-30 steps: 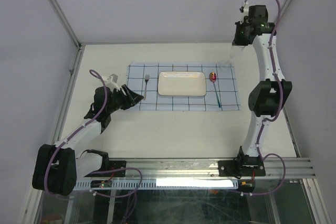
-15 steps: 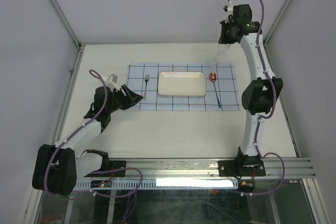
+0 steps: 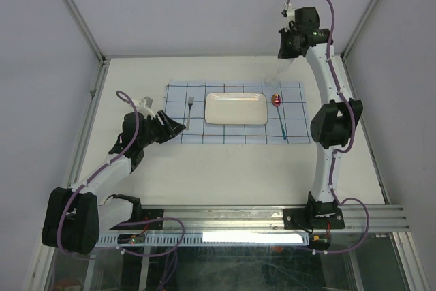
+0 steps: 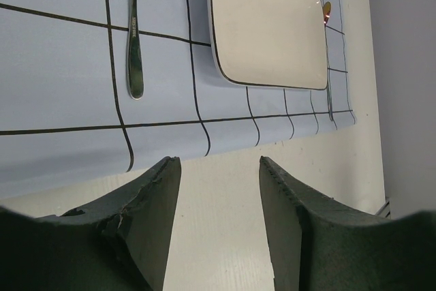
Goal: Set the dinner table for one person
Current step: Pick up the cup at the center of the board, then place the cup on the napkin.
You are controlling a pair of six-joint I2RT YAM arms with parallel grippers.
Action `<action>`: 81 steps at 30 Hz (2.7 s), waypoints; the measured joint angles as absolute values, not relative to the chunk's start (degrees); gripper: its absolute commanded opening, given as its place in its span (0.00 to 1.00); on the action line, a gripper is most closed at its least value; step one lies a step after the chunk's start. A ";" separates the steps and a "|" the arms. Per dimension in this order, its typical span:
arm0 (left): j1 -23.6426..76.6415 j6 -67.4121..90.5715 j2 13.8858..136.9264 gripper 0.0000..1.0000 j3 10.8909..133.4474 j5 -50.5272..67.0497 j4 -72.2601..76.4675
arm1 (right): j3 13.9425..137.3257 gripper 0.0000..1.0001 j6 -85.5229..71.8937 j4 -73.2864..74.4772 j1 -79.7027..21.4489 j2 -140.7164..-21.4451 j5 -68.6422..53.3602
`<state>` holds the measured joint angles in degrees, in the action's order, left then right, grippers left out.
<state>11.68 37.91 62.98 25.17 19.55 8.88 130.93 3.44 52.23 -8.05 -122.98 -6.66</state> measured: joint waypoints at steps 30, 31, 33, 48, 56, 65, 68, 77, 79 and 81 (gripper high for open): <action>13.17 38.22 61.06 0.51 25.17 19.31 8.38 | 124.38 0.00 5.17 50.50 -8.19 -119.96 -5.15; 13.19 38.24 61.06 0.51 25.17 19.29 8.38 | 124.38 0.00 5.23 50.50 -8.19 -119.94 -5.15; 13.19 38.24 61.06 0.51 25.17 19.27 8.38 | 124.38 0.00 5.28 50.52 -8.19 -119.94 -5.15; 14.66 38.68 61.06 0.51 25.15 18.00 8.47 | 124.38 0.00 5.89 52.29 -8.19 -118.83 -4.73; 15.09 39.44 61.06 0.51 25.15 17.93 8.51 | 124.38 0.00 6.00 52.82 -8.19 -117.73 -4.75; 15.44 39.68 61.04 0.51 25.15 17.82 8.51 | 123.90 0.00 6.11 53.04 -8.19 -117.71 -4.78; 15.44 39.68 61.04 0.51 25.15 17.80 8.51 | 123.35 0.00 6.17 53.10 -8.19 -117.71 -4.80; 15.84 39.72 61.04 0.51 25.12 16.97 8.51 | 122.91 0.00 6.17 53.41 -8.19 -117.71 -5.30; 15.81 39.72 61.04 0.51 25.12 16.82 8.49 | 122.91 0.00 6.17 53.41 -8.19 -117.71 -5.43; 15.81 39.72 61.04 0.51 25.12 16.71 8.49 | 122.91 0.00 6.17 53.39 -8.19 -117.71 -5.48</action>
